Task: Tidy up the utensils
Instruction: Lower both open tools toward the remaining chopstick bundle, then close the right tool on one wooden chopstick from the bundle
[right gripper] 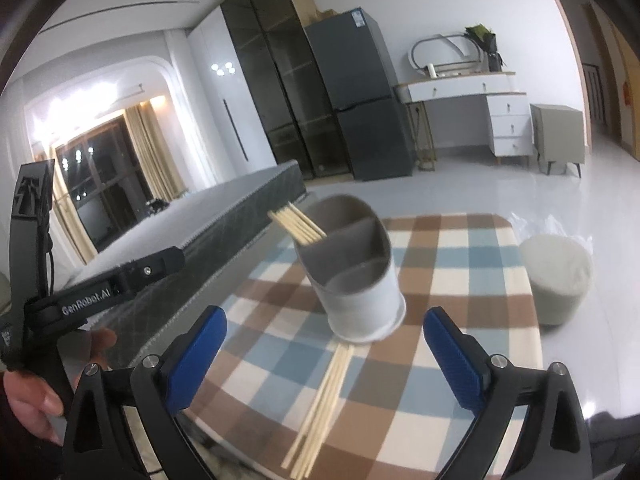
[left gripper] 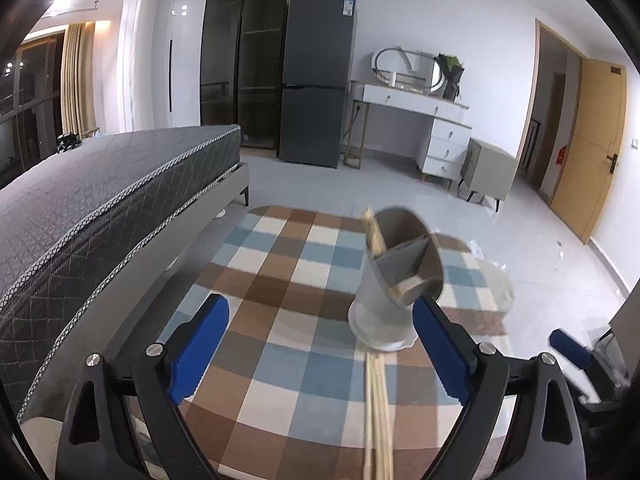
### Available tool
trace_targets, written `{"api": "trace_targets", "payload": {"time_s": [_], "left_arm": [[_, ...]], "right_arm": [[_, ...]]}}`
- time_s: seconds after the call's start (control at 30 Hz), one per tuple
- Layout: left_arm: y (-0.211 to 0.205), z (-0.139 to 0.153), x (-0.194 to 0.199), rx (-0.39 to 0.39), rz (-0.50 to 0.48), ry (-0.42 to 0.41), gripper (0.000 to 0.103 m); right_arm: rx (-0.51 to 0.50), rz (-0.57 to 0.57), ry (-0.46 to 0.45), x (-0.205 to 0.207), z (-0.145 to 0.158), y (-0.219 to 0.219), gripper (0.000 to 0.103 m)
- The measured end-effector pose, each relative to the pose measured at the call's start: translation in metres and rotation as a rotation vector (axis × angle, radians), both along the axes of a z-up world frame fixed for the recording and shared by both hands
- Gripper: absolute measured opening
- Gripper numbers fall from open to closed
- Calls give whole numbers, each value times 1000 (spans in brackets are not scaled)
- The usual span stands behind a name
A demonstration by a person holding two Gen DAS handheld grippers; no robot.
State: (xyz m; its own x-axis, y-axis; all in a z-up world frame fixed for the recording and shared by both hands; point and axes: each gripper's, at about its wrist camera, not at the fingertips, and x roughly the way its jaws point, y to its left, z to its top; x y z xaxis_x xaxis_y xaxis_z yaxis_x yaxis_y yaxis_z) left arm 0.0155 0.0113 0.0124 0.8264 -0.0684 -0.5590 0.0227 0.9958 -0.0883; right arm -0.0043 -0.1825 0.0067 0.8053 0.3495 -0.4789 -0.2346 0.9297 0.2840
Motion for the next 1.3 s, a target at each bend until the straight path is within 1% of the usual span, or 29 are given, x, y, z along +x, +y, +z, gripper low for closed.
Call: {"api": "trace_targets", "payload": {"time_s": [0.1,0.17,0.3,0.4,0.47,0.57,0.63,0.7,0.77,0.83,0.9,0.93,0.97,1.0,1.03,1.07,1.1,1.17,1.23,1.27,1.3], "left_arm": [[7,-12,-2,12,34,-37,90],[10,-20,1,10,35,-7,90],[9,-32,8,18,16,30,90],[8,-38,12,2,-1,64,90],[10,-41,16,-9,2,95,90],[17,-50,25,-23,22,154,90],[22,-57,28,-12,47,159,90],[28,-64,34,-13,82,190,90],[32,-70,39,-45,89,227,90],[36,-74,42,-70,97,253,90],[36,-75,43,-78,102,261,90],[36,-75,43,-83,100,263,90],[37,-75,44,-85,98,265,90],[37,-76,44,-87,94,270,90],[37,-77,44,-89,88,274,90],[37,-78,46,-87,86,279,90],[39,-80,48,-83,86,285,90],[43,-85,51,-89,93,303,90],[49,-90,53,-109,115,322,90],[51,-91,54,-115,125,333,90],[54,-94,56,-128,139,345,90]], "right_arm": [[-17,-8,12,1,-10,-1,103],[-18,-15,23,1,-17,-1,103],[-44,-18,80,8,-29,3,103],[-74,-18,146,17,-40,9,103],[-68,1,190,23,-48,11,103],[-90,16,267,34,-61,18,101],[-108,22,319,42,-70,22,101],[-113,29,380,51,-82,24,95],[-123,57,443,63,-94,29,75],[-157,60,505,75,-106,34,66],[-185,64,547,89,-117,41,63],[-190,69,555,93,-120,44,57],[-200,74,566,98,-123,48,54],[-213,75,575,101,-126,51,54],[-231,76,585,106,-130,55,51],[-247,76,589,109,-132,58,47],[-277,71,593,112,-134,62,45],[-305,69,610,118,-140,67,39],[-355,61,602,120,-140,74,36],[-369,65,598,119,-139,76,31],[-388,68,599,119,-139,79,30]]}}
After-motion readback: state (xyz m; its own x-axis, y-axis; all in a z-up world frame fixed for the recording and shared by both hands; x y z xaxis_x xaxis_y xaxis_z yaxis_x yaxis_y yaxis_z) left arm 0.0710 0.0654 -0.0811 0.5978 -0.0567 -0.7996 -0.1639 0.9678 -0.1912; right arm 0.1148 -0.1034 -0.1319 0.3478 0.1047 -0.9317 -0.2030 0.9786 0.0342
